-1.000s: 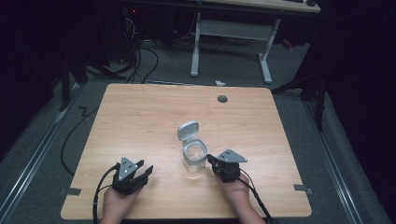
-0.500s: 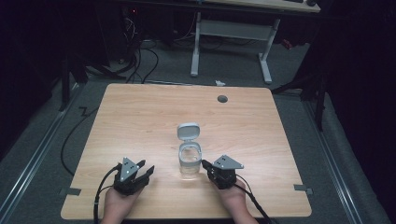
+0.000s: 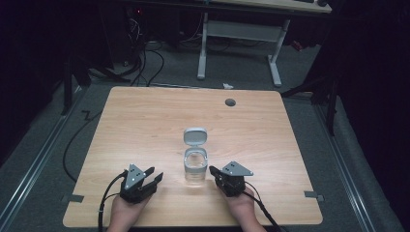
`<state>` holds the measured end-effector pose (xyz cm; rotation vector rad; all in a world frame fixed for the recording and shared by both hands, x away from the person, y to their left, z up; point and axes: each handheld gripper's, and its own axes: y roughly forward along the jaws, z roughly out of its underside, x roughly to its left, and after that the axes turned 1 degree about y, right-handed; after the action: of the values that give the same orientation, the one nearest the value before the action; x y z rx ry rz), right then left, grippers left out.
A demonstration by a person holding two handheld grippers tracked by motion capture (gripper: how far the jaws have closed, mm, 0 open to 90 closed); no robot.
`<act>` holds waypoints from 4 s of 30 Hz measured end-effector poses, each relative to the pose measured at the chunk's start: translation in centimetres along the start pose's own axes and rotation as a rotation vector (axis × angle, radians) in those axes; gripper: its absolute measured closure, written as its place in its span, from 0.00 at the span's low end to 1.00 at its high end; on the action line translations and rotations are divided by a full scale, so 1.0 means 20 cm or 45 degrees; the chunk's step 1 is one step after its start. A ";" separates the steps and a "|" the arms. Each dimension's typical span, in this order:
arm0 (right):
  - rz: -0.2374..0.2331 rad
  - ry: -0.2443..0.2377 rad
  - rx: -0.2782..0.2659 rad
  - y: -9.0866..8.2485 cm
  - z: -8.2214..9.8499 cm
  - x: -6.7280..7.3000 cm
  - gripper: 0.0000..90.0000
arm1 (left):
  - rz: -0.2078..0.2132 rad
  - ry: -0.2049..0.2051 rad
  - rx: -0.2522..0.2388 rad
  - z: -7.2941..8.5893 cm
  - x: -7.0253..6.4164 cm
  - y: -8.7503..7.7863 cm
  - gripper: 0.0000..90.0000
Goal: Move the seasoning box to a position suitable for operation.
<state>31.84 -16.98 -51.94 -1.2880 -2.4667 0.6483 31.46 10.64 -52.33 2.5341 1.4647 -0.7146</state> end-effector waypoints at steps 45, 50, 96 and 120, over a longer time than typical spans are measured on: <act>0.054 0.083 -0.139 0.13 -0.39 -0.25 1.00 | 0.184 0.019 0.083 0.22 -0.43 0.19 1.00; 0.058 0.074 -0.162 0.16 -0.47 -0.25 1.00 | 0.182 0.018 0.084 0.22 -0.42 0.19 1.00; -0.061 -0.019 -0.237 0.01 -0.42 -0.03 1.00 | 0.198 -0.006 0.077 0.21 -0.41 0.19 1.00; -0.061 -0.033 -0.253 -0.07 -0.34 0.01 1.00 | 0.194 0.003 0.071 0.18 -0.40 0.16 1.00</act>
<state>33.74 -15.74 -45.42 -1.2914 -2.6299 0.4192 29.54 1.55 -52.22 2.6535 1.2521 -0.7378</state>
